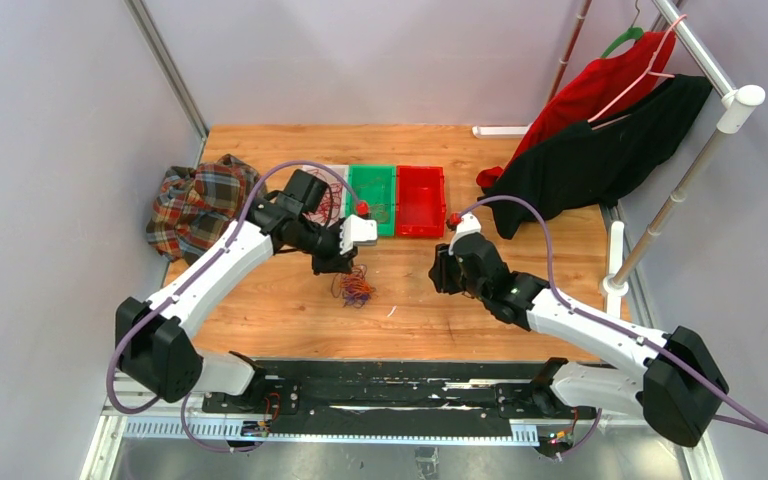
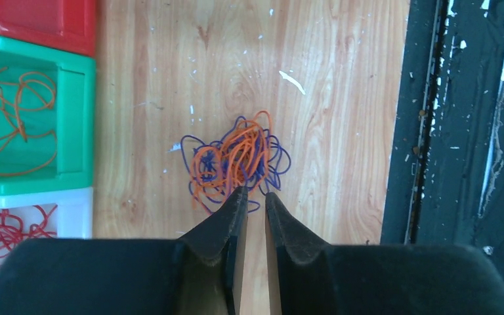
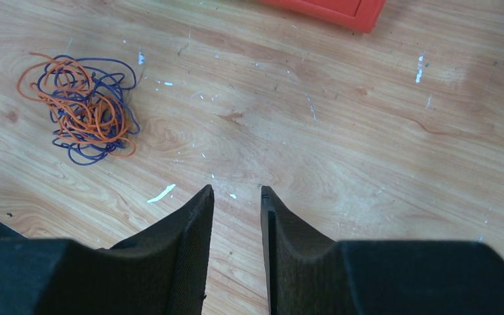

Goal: Untangle the cables

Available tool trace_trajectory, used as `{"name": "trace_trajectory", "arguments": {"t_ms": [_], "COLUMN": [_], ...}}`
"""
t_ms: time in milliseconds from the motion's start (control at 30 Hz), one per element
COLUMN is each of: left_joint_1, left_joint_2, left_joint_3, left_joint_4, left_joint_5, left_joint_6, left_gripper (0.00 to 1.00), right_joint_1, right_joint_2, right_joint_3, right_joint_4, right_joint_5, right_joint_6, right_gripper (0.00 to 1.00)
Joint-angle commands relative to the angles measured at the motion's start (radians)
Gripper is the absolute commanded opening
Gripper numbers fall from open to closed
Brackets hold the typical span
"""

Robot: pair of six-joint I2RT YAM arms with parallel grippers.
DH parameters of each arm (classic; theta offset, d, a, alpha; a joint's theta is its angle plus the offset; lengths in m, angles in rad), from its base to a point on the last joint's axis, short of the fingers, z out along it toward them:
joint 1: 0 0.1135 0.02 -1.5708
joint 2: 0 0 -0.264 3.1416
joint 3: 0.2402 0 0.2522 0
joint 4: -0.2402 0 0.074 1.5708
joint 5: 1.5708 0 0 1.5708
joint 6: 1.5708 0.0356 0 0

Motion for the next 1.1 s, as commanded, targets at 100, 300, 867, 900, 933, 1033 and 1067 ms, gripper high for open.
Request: {"name": "trace_trajectory", "arguments": {"t_ms": [100,300,867,900,933,1033,1067], "left_joint_1": [-0.008,-0.017,-0.091,-0.091,-0.091,-0.091,-0.091], "left_joint_2": [0.012,0.009,0.166,0.146,0.124,0.064,0.046], "left_joint_3": [0.003,-0.042,-0.038,-0.031,-0.022,0.015,0.028], "left_joint_4": [-0.064,-0.063,0.143,0.122,0.082,-0.005,-0.029], "left_joint_5": [-0.024,0.009,-0.286,-0.273,-0.252,-0.172,-0.150], "left_joint_6": [0.000,0.057,0.035,0.036,0.038,0.019,0.007], "left_gripper": [0.12,0.49,0.08,0.06,0.04,0.03,0.02], "right_joint_1": [0.015,0.017,0.018,0.018,0.018,0.017,0.018], "right_joint_2": [0.002,-0.010,0.009,0.009,0.010,0.013,0.013], "right_joint_3": [0.034,0.021,0.024,0.023,0.024,0.031,0.036], "right_joint_4": [0.018,0.013,0.023,0.025,0.027,0.039,0.044], "right_joint_5": [0.000,0.019,0.030,0.029,0.027,0.014,0.011], "right_joint_6": [0.010,0.009,0.011,0.012,0.011,0.009,0.009], "right_gripper": [0.34,0.44,0.31,0.30,0.29,0.28,0.28]}}
